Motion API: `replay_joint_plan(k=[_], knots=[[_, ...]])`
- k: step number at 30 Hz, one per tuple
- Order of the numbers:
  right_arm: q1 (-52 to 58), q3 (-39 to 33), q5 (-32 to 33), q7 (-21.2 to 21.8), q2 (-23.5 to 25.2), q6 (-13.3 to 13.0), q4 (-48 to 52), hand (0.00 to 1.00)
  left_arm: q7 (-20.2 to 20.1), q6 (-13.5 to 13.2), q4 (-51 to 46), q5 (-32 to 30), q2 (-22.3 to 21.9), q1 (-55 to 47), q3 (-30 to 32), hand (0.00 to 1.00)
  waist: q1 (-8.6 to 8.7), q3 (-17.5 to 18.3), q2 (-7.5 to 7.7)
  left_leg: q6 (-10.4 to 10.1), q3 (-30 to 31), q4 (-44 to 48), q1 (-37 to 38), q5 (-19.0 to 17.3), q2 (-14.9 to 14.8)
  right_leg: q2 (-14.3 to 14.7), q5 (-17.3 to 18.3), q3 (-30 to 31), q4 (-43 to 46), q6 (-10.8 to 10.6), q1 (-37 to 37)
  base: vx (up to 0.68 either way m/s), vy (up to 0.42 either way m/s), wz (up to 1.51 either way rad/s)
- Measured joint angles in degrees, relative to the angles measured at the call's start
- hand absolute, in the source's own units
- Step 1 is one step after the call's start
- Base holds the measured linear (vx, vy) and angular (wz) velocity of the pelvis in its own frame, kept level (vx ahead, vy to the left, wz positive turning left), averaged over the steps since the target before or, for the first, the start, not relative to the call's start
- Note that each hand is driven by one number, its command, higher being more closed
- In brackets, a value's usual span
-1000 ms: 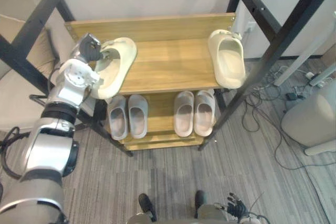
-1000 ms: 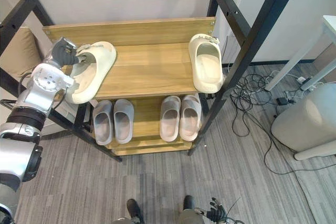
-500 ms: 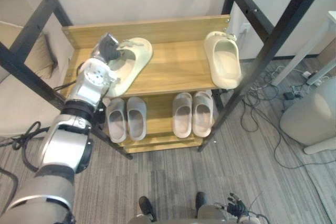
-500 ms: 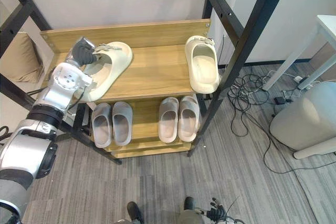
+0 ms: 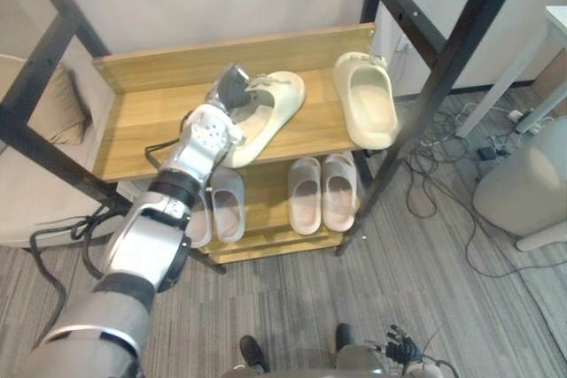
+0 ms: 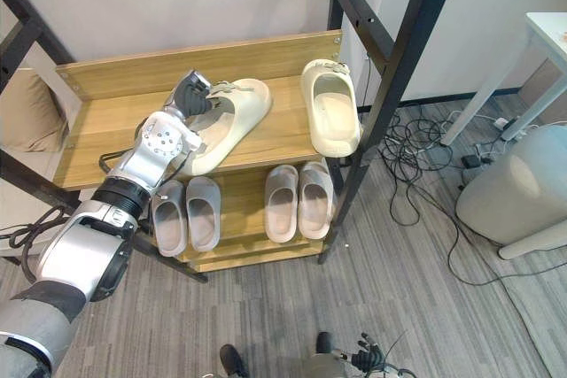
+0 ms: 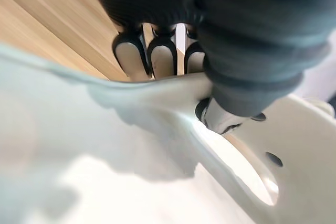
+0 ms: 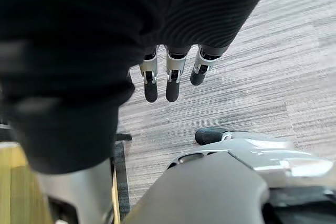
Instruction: Organize the slippers on the shoe rack
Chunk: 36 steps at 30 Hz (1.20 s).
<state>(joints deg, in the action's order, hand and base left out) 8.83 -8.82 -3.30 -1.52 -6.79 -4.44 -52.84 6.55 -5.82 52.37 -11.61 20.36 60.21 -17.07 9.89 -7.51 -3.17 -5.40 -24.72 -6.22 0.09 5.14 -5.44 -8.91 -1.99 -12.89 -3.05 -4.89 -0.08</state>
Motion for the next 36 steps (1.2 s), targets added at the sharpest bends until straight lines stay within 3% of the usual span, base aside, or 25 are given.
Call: replay_joint_plan(k=[11, 12, 36], knots=[[-0.6, -0.9, 1.1, -1.6, -0.1, 0.0, -0.3, 0.00, 2.3, 0.5, 3.1, 1.7, -2.1, 3.9, 2.2, 1.00, 0.74, -0.9, -1.56, 0.0, -2.2, -0.1, -0.2, -0.6, -0.1, 0.2, -0.7, 2.7, -0.5, 0.2, -1.9, -0.03, -0.012, -0.14], [-0.6, -1.3, 1.1, -1.7, 0.0, 0.0, -0.3, 0.00, 2.3, 0.7, 3.1, 1.9, -2.2, 3.9, 2.5, 0.00, 0.76, -1.0, -1.61, 0.0, -2.2, -0.1, -0.2, -0.7, -0.1, 0.2, -0.8, 2.7, -0.5, 0.2, -1.9, 0.00, 0.000, 0.00], [-1.1, -1.6, 1.2, -1.9, 0.1, -0.1, -0.6, 0.00, 3.4, 1.4, 3.5, 2.7, -2.2, 4.5, 6.8, 0.00, 0.65, -1.5, -0.97, 0.0, 0.3, 0.2, -1.0, -0.6, 0.0, 0.2, -1.0, 1.2, -0.5, 0.2, -1.4, -0.02, -0.007, 0.03]])
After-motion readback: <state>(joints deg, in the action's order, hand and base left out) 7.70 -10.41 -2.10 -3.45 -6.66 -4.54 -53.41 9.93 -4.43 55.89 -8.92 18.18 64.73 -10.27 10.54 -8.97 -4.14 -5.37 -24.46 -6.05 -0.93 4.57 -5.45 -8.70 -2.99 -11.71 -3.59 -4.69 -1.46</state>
